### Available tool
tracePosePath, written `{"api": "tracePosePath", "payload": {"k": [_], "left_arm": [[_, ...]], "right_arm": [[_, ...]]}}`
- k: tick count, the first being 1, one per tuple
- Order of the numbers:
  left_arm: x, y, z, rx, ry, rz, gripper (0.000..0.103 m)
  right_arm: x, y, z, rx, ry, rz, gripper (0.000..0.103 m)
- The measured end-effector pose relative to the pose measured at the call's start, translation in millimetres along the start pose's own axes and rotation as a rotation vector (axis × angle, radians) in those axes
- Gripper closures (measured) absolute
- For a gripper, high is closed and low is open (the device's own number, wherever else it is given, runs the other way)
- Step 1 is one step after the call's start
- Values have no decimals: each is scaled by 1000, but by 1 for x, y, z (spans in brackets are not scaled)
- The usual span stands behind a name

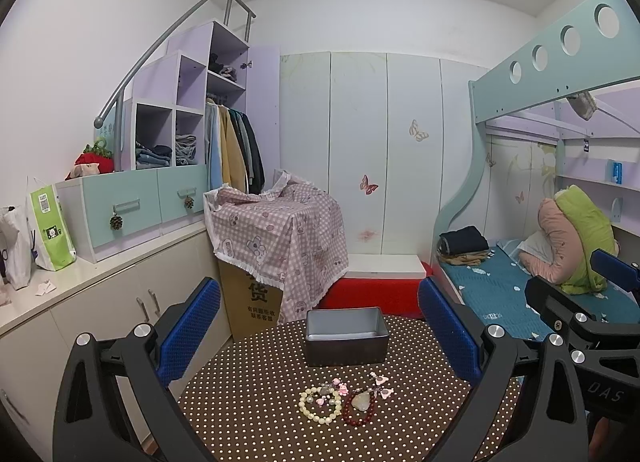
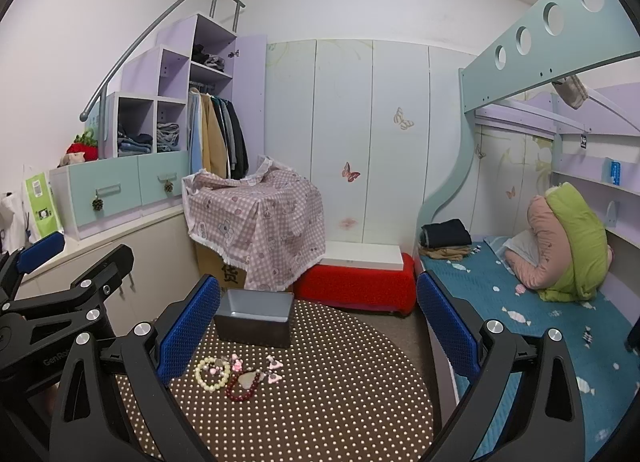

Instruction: Organize jewelry

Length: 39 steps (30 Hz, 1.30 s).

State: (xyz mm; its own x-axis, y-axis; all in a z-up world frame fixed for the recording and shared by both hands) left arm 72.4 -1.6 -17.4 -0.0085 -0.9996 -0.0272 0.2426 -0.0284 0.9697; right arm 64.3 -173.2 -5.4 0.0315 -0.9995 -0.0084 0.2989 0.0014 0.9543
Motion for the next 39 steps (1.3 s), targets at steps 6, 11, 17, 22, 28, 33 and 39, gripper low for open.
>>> {"api": "tracePosePath", "payload": {"k": [6, 11, 17, 22, 28, 33, 39], "left_arm": [[0, 0, 0, 1, 0, 0, 7], [-1, 0, 0, 0, 1, 1, 7], [-1, 0, 0, 1, 0, 1, 7], [0, 2, 2, 2, 1, 1, 7], [1, 3, 2, 2, -1, 4, 7], [3, 4, 3, 1, -1, 4, 7], [2, 4, 3, 0, 0, 5, 7]], "right_arm": [[0, 0, 0, 0, -1, 0, 8], [0, -1, -1, -1, -1, -1, 8], [1, -1, -1, -1, 0, 0, 8], [1, -1, -1, -1, 0, -1, 8], [-2, -4, -2, -2, 1, -1, 8], [-1, -4, -1, -2, -1, -1, 8], [0, -5, -2, -1, 1, -1, 8]]}}
Point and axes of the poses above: each gripper's, at about its wrist camera, not at the fingertips, and z roughly against the way its jaws point, x to its right, y to its top, the point moved 7 cm from there along -z, roughly the way its jaws point, and after that the axes turned 3 degrees about -x, right-handed, at the moved point
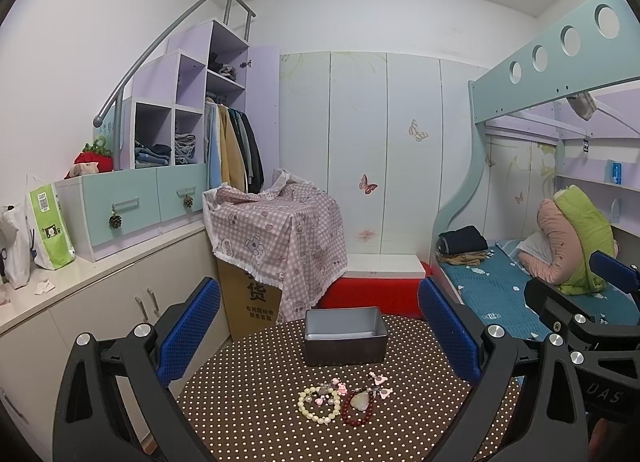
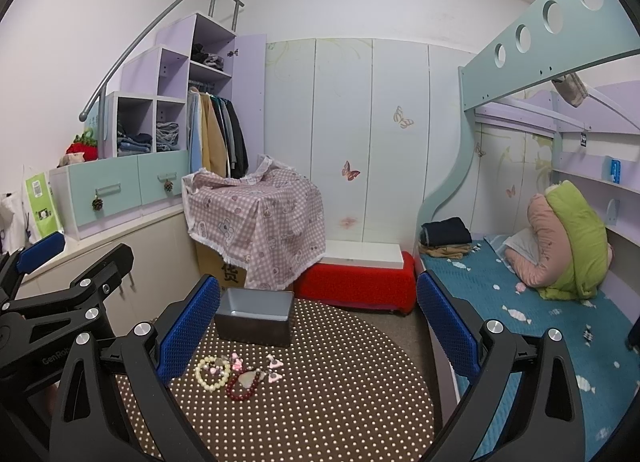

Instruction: Organize jewelry

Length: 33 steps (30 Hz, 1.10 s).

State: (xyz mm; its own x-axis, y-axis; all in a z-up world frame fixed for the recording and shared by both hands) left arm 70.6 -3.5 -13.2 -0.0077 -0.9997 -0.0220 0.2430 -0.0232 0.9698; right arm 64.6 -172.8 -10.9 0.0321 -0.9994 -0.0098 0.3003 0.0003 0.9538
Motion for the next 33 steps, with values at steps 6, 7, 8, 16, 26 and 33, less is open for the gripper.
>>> {"api": "tracePosePath", "payload": {"k": [6, 7, 8, 16, 26, 33], "left_arm": [[0, 0, 0, 0, 0, -1, 7], [0, 0, 0, 1, 0, -1, 7], [0, 0, 0, 3, 0, -2, 7], [0, -1, -1, -1, -2, -1, 7], [2, -1, -2, -5, -1, -3, 7], [3, -6, -13, -23, 0, -13, 7]], "right_arm": [[-1, 0, 0, -1, 0, -2, 8], [-1, 1, 0, 0, -1, -1, 8], [-1, 1, 0, 0, -2, -1, 8], [-2, -2, -7, -3, 0, -5, 8], [-2, -2, -9, -6, 0, -6, 8], [5, -6, -18, -17, -1, -8, 8]]}}
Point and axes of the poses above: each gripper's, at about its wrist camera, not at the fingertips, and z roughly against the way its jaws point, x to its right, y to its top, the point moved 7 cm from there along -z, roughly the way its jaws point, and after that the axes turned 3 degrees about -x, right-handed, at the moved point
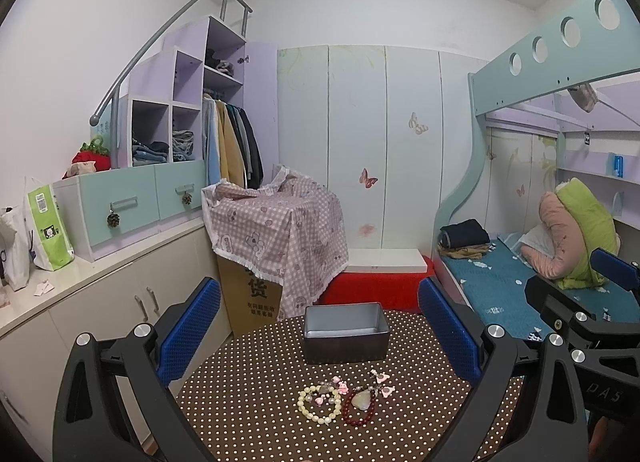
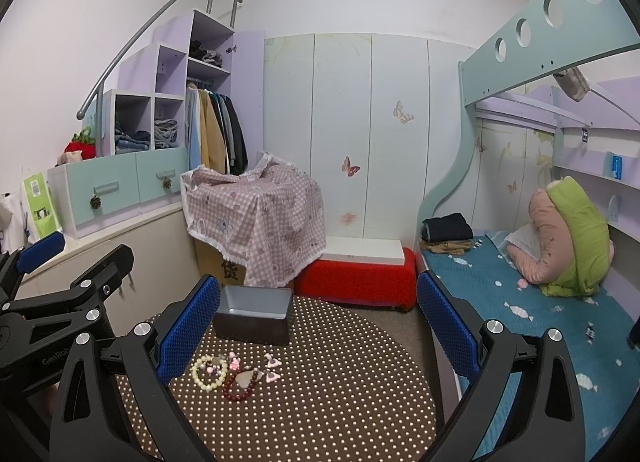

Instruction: Organize jewelry

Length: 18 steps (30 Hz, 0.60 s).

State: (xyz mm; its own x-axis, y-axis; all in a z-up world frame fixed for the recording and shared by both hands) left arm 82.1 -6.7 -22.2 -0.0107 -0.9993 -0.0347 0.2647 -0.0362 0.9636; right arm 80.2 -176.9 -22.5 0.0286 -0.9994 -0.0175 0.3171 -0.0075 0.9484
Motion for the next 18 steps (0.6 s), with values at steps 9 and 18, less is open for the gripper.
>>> {"api": "tracePosePath", "payload": {"k": [9, 18], "left_arm": [[-8, -8, -19, -32, 23, -22, 7], [-45, -52, -78, -212, 61, 34, 7]], "right_arm": [[4, -10, -20, -29, -1, -3, 8], [10, -39, -70, -127, 31, 26, 8]]}}
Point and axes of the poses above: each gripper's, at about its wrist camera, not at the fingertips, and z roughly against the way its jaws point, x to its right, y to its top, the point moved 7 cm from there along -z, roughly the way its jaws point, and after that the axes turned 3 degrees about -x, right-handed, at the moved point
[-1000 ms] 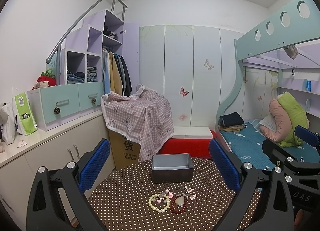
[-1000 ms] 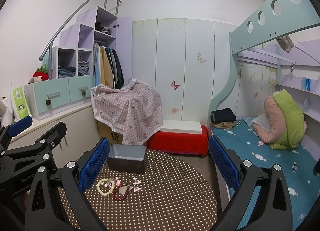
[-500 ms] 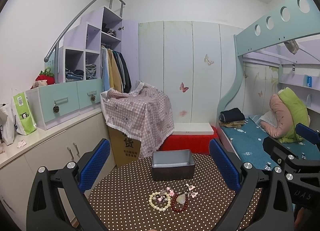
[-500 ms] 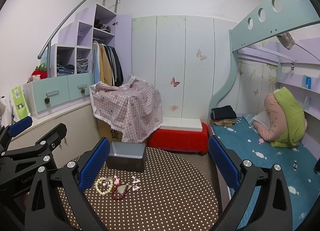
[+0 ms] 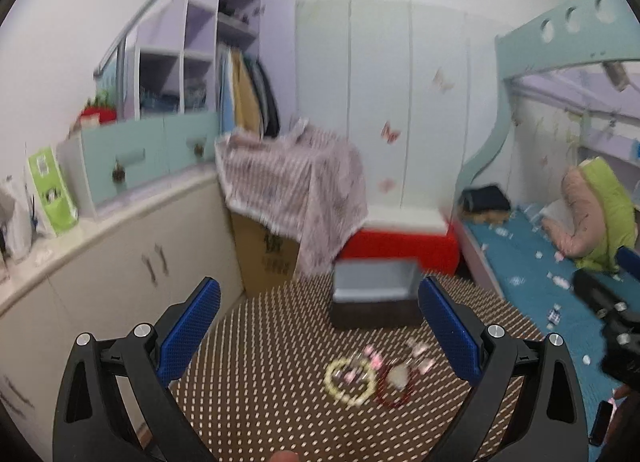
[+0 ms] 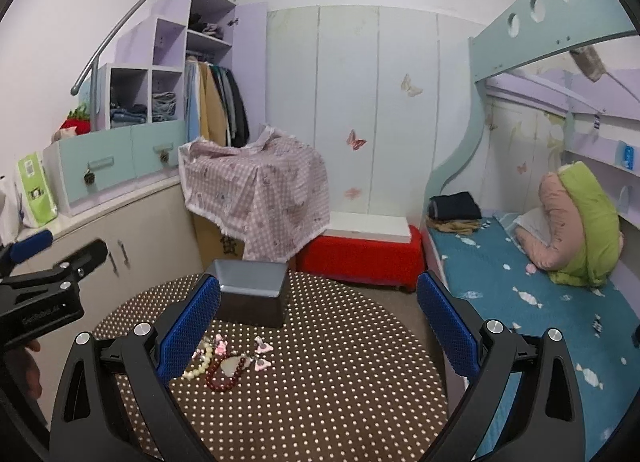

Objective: Organize jewelry
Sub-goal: 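Move the left gripper to the pale green bead bracelet while the right gripper moves to the red bead bracelet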

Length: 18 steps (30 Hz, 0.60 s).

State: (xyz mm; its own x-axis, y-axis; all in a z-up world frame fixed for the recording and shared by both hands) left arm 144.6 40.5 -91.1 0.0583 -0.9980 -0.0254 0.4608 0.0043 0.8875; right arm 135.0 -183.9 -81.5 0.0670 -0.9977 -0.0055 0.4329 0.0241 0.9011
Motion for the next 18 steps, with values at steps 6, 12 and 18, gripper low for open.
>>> {"api": "tracePosePath", "payload": {"k": [6, 12, 18], "left_arm": [[-11, -59, -72, -246, 47, -25, 7], [-17, -105, -124, -424, 53, -16, 7], [-19, -120, -146, -497, 50, 1, 8]], "right_arm": [[2, -35, -53, -168, 18, -25, 8], [-5, -68, -96, -295, 44, -13, 8], [-9, -90, -125, -363, 45, 4, 8]]}}
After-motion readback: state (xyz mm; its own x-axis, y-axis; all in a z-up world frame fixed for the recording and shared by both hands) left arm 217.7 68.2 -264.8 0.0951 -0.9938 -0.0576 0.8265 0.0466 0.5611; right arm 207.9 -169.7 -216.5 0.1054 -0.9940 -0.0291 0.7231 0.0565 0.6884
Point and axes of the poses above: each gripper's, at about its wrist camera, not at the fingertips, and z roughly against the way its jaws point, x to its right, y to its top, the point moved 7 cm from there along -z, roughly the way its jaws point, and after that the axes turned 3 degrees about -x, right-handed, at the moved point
